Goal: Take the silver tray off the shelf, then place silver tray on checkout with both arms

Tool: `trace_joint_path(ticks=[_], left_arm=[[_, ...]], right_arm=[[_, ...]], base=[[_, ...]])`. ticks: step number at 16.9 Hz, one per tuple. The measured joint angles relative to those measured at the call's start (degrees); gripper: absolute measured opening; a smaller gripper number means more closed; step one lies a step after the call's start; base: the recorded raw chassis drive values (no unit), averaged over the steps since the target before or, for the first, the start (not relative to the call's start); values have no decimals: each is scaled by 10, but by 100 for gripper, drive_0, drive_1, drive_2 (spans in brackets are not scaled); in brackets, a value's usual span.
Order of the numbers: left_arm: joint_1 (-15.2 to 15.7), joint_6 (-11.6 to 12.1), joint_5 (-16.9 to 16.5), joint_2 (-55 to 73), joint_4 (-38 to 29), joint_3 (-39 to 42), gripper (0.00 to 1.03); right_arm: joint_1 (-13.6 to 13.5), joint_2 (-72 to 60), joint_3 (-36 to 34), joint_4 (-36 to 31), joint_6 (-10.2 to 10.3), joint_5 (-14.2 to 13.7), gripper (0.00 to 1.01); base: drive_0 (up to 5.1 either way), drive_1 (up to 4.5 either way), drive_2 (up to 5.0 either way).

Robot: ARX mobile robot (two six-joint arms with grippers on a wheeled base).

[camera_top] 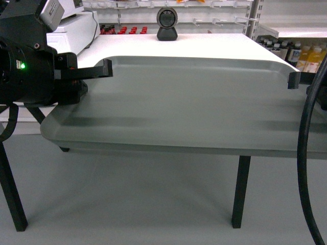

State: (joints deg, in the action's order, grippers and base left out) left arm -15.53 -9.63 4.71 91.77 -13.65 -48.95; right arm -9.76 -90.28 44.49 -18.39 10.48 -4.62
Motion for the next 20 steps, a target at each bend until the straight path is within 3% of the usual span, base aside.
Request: trace_joint_path(ticks=[15, 20], left_arm=[[-1, 0, 0, 0, -4, 0, 3], [0, 0, 0, 0, -7, 0, 3]], right_arm=[[0, 0, 0, -3, 0, 0, 3], [0, 1, 1, -7, 0, 0, 3]], base=[[-9, 425, -442], [0, 0, 0]])
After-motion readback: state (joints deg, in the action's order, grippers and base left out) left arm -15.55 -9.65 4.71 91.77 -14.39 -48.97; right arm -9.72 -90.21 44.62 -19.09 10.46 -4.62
